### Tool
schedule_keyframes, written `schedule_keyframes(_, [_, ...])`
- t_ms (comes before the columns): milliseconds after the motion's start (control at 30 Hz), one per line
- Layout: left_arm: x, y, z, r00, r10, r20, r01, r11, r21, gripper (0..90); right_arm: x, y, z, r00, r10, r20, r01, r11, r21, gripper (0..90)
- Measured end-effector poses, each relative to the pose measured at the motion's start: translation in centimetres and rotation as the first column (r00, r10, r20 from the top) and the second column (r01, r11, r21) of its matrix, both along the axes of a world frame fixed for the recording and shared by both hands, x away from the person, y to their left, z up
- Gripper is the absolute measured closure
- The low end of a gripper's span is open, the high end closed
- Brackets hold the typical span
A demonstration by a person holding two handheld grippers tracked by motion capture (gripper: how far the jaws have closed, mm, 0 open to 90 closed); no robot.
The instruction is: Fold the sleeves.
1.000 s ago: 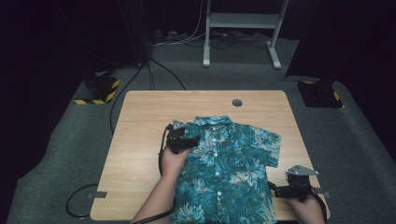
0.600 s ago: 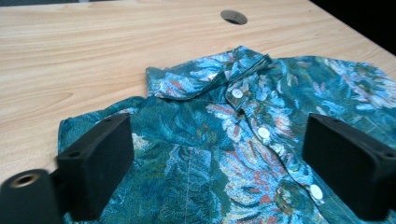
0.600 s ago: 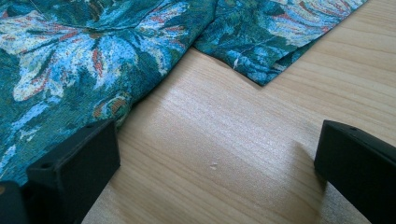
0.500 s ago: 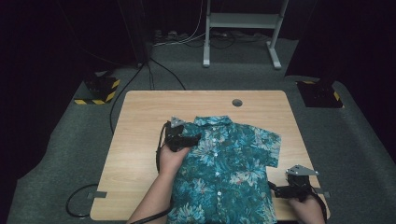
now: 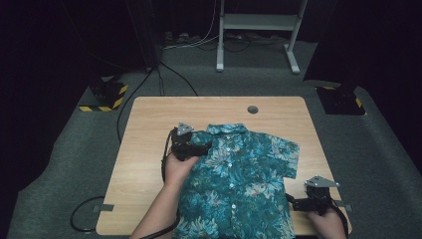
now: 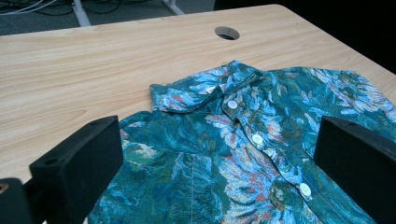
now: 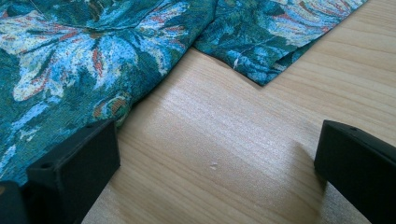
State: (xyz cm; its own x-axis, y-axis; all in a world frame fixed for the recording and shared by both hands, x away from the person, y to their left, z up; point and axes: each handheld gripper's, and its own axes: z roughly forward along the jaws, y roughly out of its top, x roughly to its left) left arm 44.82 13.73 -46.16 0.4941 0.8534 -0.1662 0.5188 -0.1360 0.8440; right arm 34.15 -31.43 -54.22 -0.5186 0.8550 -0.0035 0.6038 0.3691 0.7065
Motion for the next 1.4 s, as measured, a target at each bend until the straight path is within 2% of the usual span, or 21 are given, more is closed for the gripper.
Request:
schedule_keyframes(567, [-1.0,1.9,0.0,1.0,-0.001,0.003,0.001,0.9999,-0.014,1.2,0.0,0.0,0.0,1.0,0.0,0.0,0.0,1.0,0.0,0.0])
schedule_keyframes(833, [-1.7,3.2,-1.0,0.9998,0.001,-0.019,-0.002,0.9996,-0.027,1.3,0.0,0.0,0.0,1.0,0.0,0.0,0.0,1.0,0.0,0.0])
schedule_keyframes(1033, [-2.5,4.0,-1.6,0.9998,-0.003,-0.02,0.003,0.9995,-0.03,1.9,0.0,0.0,0.0,1.0,-0.001,0.0,0.001,1.0,0.0,0.0])
schedule_keyframes(1400, [-4.3,5.9,-2.9,0.9994,0.019,-0.03,-0.02,0.9991,-0.037,1.7,0.0,0.0,0.0,1.0,-0.001,0.0,0.001,1.0,0.0,0.0])
